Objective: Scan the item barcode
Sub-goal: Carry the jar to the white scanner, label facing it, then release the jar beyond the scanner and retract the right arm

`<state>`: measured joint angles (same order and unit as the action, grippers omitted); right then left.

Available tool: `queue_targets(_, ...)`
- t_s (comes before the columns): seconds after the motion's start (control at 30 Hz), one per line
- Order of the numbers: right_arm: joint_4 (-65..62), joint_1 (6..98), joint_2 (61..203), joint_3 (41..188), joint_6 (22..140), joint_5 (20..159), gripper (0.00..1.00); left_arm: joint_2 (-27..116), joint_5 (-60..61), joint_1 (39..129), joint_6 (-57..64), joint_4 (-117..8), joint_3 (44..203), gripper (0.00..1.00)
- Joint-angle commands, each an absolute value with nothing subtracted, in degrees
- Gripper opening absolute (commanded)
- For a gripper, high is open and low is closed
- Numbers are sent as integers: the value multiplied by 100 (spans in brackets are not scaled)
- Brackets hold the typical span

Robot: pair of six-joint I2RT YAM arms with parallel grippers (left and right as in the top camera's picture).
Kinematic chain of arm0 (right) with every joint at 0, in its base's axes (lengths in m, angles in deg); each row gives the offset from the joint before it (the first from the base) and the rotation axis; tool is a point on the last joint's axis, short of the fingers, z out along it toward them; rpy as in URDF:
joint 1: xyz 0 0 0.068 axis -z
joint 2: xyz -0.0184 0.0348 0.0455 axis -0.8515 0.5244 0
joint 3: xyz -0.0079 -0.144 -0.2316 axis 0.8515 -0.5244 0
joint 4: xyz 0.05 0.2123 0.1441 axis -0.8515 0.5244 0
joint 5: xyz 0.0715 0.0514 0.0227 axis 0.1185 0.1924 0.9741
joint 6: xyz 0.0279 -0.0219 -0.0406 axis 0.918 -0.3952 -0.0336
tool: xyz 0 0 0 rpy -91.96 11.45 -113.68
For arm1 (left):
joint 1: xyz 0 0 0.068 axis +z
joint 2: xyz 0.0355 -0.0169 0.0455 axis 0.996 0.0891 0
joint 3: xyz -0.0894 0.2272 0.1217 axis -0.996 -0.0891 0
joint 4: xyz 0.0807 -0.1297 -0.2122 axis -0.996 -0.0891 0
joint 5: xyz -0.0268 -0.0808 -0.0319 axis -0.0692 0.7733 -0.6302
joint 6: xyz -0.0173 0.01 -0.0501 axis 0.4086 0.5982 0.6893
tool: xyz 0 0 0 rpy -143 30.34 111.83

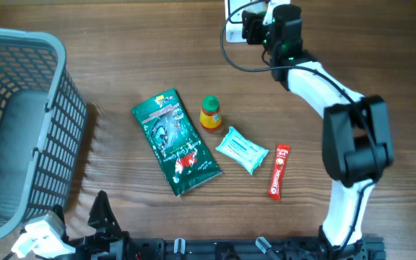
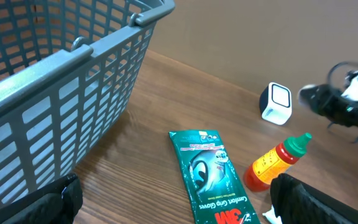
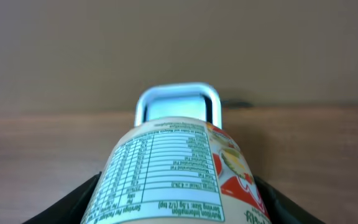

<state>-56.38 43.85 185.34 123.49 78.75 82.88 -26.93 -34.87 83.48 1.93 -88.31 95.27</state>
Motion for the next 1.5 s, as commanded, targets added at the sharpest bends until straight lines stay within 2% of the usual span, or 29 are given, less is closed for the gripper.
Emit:
queue_targets(0.0,-7748,4361,19468,12568,7630,8378,48,-2708,-3498,8389,226,-8825,9522,100)
queue_targets(0.07,-8263,4304,19894,12880,7613,8467,49,-2708,-3498,8389,226,-8825,9522,100)
queue_targets(0.37,-7964,4245,20359,14050,7624,8491,44,-2708,-3498,8389,226,-8825,9522,100)
queue_targets(0.53,-7686,4206,20327,14050,7626,8491,50,-2708,-3498,8389,226,-8823,9522,100)
queue_targets(0.67,-6661,4258,19723,14050,7254,8445,41,-2708,-3498,8389,226,-8825,9522,100)
queue_targets(0.73,-5789,4374,19072,14050,7018,8142,41,-2708,-3498,8389,226,-8823,9522,100)
queue_targets(0.9,-3427,5379,17566,14050,7027,8122,39,-2708,-3498,8389,226,-8825,9522,100)
queue_targets(0.93,-2718,5908,17330,14050,7071,8083,39,-2708,-3498,8389,226,-8825,9522,100)
queue_targets(1.07,-1226,7292,17308,14004,7184,7713,35,-2708,-3498,8389,226,-8825,9522,100)
queue_targets(1.1,-725,7902,17385,13989,7263,7707,35,-2708,-3498,8389,226,-8825,9522,100)
queue_targets(1.27,99,9696,17938,13984,7770,7630,36,-2708,-3498,8389,226,-8825,9522,100)
queue_targets(1.33,143,10127,18305,13984,7761,7628,37,-2708,-3498,8389,226,-8825,9522,100)
queue_targets(1.37,114,10273,18475,13984,7685,7619,44,-2708,-3498,8389,226,-8825,9522,100)
queue_targets(1.4,101,10402,18661,13984,7610,7490,46,-2708,-3498,8389,226,-8825,9522,100)
queue_targets(1.47,27,10566,18910,13984,7610,7370,47,-2708,-3498,8389,226,-8825,9522,100)
